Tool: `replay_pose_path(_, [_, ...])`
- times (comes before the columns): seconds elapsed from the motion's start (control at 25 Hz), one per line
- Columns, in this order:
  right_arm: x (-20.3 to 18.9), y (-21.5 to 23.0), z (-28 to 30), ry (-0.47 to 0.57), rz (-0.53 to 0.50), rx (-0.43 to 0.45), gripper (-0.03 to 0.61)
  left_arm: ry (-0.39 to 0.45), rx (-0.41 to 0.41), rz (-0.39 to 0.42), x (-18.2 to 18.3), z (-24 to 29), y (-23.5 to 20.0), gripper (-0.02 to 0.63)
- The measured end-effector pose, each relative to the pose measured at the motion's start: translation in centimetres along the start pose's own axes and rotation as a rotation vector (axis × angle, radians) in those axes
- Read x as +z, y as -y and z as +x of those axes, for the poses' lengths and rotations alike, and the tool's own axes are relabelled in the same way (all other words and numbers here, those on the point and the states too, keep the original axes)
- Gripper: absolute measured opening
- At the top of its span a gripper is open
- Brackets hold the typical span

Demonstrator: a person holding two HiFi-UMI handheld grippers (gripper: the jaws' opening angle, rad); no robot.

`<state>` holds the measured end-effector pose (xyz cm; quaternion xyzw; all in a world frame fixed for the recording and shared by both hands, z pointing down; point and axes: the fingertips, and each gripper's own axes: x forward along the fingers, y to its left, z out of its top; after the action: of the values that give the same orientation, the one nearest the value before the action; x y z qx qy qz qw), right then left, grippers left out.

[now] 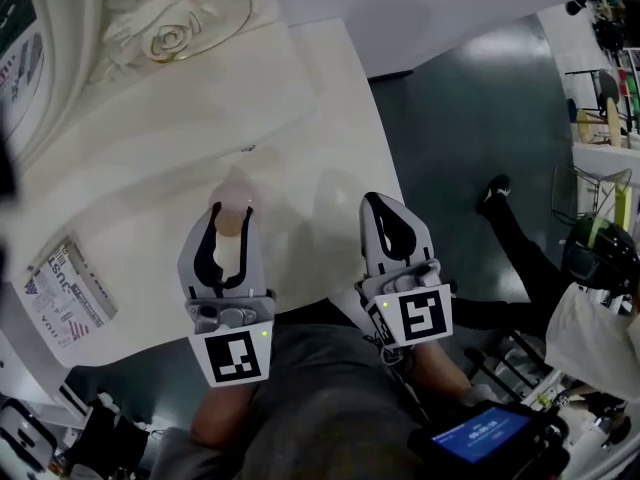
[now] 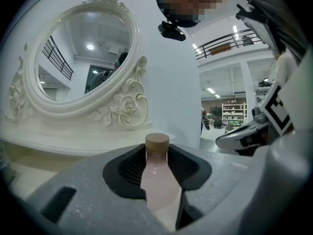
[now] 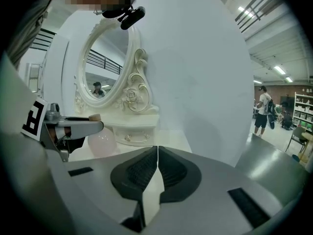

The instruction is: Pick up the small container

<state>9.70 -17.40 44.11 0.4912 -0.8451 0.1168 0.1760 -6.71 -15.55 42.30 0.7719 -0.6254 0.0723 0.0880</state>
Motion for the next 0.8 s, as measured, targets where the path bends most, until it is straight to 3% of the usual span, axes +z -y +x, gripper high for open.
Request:
replay_pose_path(0.36, [5.3, -1.1, -1.5, 0.128, -0.023, -0.012, 0.015, 0.112, 0.021, 0.043, 6.9, -2.0, -1.3, 0.146])
replay_pose_path(0.8, [12.3, -1.9, -6.2, 0.284, -0.064, -0.046, 0.015, 0.261, -0.003, 0.094, 15.8, -5.2, 0.0, 0.146])
